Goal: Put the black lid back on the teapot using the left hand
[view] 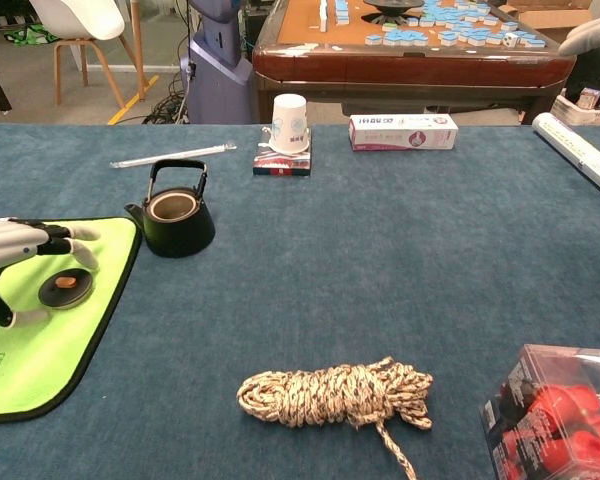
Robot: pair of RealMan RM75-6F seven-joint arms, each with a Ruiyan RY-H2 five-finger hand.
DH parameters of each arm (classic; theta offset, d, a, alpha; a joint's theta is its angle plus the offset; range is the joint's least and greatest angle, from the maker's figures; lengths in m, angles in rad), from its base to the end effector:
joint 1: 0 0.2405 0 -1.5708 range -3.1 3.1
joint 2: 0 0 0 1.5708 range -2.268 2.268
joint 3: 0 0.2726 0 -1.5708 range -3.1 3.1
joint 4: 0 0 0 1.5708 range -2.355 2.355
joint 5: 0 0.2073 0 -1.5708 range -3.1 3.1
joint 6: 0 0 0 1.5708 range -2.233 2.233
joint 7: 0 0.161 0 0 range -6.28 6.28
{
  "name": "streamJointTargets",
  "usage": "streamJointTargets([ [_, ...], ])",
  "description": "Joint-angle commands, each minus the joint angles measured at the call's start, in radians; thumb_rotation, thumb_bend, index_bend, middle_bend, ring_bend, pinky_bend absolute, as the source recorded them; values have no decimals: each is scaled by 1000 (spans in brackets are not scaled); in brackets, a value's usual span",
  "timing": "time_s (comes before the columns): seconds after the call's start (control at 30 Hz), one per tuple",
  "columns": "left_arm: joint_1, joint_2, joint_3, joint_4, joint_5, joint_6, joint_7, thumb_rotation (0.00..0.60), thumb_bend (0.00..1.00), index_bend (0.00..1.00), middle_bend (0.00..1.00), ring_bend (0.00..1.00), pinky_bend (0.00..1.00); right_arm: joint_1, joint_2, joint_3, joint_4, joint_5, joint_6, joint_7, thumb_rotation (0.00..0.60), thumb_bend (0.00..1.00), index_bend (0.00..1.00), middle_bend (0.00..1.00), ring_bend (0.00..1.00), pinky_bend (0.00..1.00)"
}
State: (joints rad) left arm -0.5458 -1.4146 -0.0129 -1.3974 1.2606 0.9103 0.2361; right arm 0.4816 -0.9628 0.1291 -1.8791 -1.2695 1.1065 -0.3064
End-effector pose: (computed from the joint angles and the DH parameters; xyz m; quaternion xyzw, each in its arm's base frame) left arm -0.2812 0.3169 0.0074 -0.7699 -0.3921 -0.2442 0.4404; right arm -0.2176 -0.3081 0.1583 0.7209 -0.3290 0.3301 0.5129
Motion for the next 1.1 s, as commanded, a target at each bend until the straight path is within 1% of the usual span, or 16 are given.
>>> streamJointTargets([
  [0.03,1,-3,1,4,-1,-1,-3,600,331,196,0,0,0,1,-1,0,2,0,-2,-1,600,412,4,0,0,0],
  [1.1,5,3,2,-2,-2,6,-2,600,331,315,0,0,0,6,-10,0,12,1,-7,3,600,412,5,0,0,0],
])
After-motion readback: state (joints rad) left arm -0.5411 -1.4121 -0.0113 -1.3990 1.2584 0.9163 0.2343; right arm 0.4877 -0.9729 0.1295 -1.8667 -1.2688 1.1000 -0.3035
